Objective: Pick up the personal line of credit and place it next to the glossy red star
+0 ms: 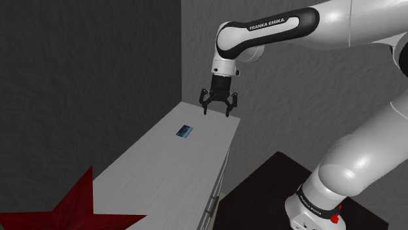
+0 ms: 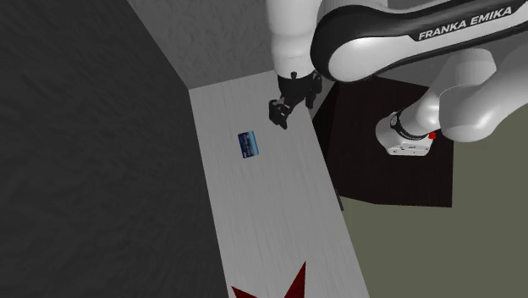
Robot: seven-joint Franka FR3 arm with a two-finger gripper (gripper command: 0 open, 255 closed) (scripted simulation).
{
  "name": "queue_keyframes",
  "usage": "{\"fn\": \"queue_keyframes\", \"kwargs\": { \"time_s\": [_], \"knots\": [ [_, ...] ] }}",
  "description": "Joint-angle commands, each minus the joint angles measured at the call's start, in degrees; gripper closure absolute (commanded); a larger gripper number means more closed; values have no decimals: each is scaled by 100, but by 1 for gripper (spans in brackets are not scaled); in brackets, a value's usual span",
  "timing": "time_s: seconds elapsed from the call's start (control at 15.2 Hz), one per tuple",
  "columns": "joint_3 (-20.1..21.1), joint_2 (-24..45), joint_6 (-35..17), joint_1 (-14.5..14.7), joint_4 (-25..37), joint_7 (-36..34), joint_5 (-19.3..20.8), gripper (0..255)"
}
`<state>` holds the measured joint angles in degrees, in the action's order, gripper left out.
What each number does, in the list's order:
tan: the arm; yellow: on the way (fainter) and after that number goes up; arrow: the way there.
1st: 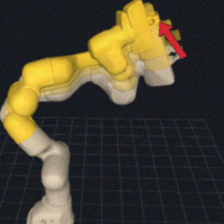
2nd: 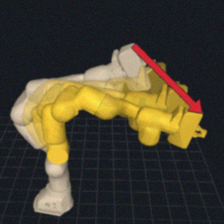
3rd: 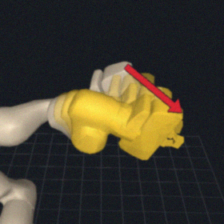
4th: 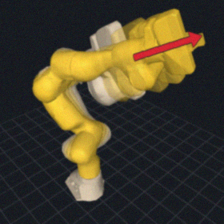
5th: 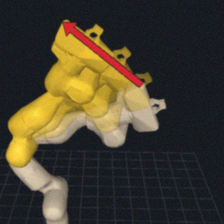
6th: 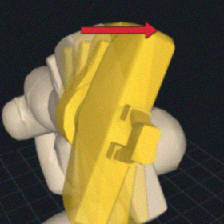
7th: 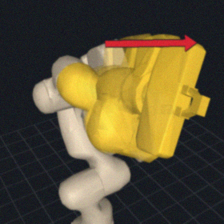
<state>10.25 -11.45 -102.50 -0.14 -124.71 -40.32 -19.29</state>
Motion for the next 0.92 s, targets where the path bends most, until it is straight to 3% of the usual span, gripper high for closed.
{"fn": "queue_keyframes", "kwargs": {
  "time_s": [0.0, 0.73, 0.86],
  "knots": [
    [48, 461, -123, 5, 273, -348, -180, 0],
    [93, 2943, -755, 79, 1900, -1847, -1098, 0],
    [103, 3002, -832, 100, 1886, -1862, -1129, 0]
  ]
}}
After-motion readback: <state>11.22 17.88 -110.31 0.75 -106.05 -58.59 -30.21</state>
